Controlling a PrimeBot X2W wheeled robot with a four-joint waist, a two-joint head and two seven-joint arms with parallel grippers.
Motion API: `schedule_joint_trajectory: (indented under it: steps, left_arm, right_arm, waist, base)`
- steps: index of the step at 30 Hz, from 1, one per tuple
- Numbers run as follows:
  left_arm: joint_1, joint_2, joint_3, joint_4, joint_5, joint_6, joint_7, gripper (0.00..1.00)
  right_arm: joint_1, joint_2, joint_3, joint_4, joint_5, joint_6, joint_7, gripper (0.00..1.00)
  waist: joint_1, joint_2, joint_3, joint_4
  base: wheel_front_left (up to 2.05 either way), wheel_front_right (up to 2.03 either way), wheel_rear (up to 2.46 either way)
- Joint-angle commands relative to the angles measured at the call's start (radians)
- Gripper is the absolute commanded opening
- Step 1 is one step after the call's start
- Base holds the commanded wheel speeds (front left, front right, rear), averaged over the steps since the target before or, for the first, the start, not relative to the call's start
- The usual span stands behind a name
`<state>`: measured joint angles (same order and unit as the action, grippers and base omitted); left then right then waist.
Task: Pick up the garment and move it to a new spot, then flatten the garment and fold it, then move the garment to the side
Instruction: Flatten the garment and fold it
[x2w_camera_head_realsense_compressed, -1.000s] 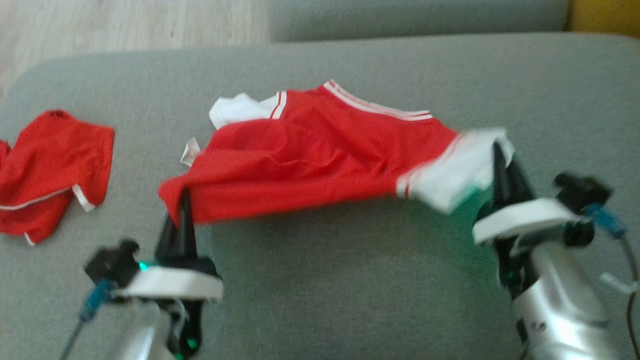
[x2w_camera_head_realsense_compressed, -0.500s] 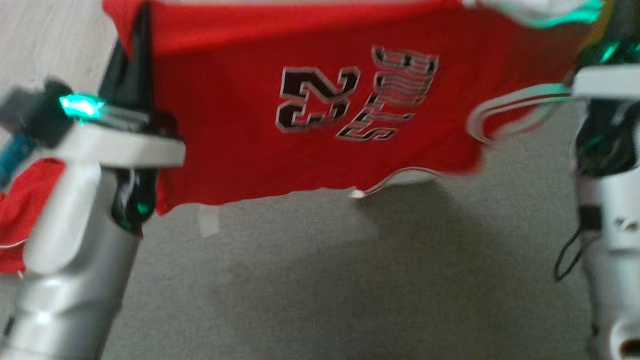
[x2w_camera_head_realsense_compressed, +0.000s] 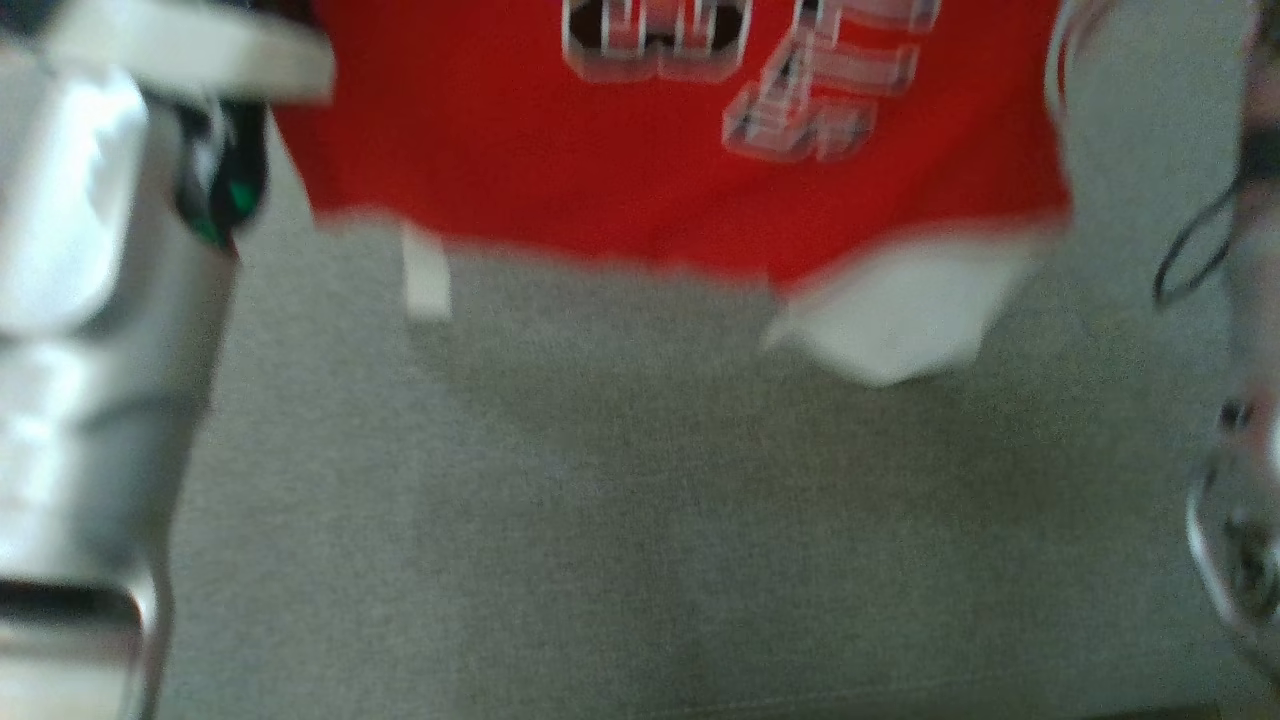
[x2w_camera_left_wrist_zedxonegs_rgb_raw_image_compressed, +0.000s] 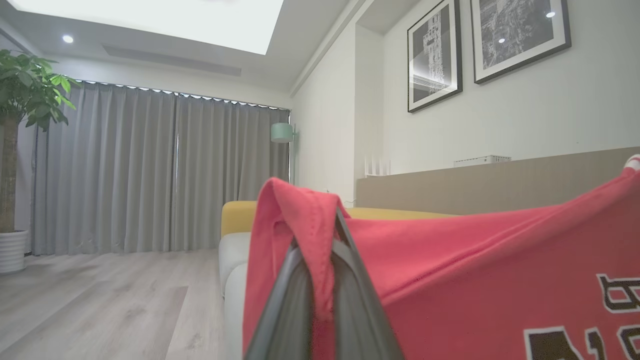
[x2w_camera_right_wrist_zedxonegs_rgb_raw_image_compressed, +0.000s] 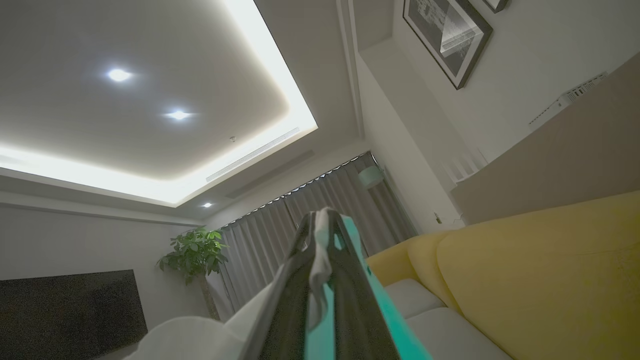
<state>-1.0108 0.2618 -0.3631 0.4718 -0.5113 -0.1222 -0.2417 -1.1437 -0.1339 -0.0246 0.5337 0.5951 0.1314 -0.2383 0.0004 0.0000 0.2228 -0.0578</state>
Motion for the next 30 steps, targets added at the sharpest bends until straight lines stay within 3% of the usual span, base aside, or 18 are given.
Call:
schedule_joint_trajectory:
  steps: [1,7,12,18,25,30]
  left_arm:
    - [-0.093,0.035,0.038,-0.015,0.009,0.008,-0.01,0.0]
    - [-0.247,0.013,0.122,0.039,0.032,0.008,-0.019,0.0]
    - [-0.204,-0.013,0.2,0.074,0.021,0.001,-0.02,0.0]
    - [-0.02,-0.045,0.254,0.14,-0.002,-0.005,-0.02,0.0]
    - [0.356,-0.138,0.286,0.231,-0.063,-0.008,-0.02,0.0]
    - [0.585,-0.191,0.257,0.239,-0.131,-0.008,-0.02,0.0]
  right_arm:
    - [-0.073,0.017,-0.005,-0.02,-0.014,-0.001,-0.011,0.0]
    - [-0.228,0.022,-0.076,0.022,-0.069,-0.001,-0.023,0.0]
    - [-0.175,0.032,-0.102,-0.014,-0.067,-0.001,-0.023,0.0]
    - [0.035,0.027,-0.067,-0.065,-0.009,-0.001,-0.023,0.0]
    - [0.474,0.026,-0.022,-0.106,0.116,-0.001,-0.023,0.0]
    - [0.748,0.036,0.058,-0.155,0.176,-0.001,-0.023,0.0]
  waist:
    - [-0.0004,0.0,0.084,-0.022]
    - [-0.0004,0.0,0.14,-0.044]
    - [-0.0004,0.0,0.158,-0.059]
    - [-0.0004,0.0,0.166,-0.068]
    - [-0.0004,0.0,0.111,-0.079]
    - [-0.0004,0.0,0.04,-0.087]
  base:
    - [0.0,0.0,0.0]
    - [0.0,0.0,0.0]
    - [0.0,0.0,0.0]
    - [0.0,0.0,0.0]
    - [0.0,0.0,0.0]
    - [0.0,0.0,0.0]
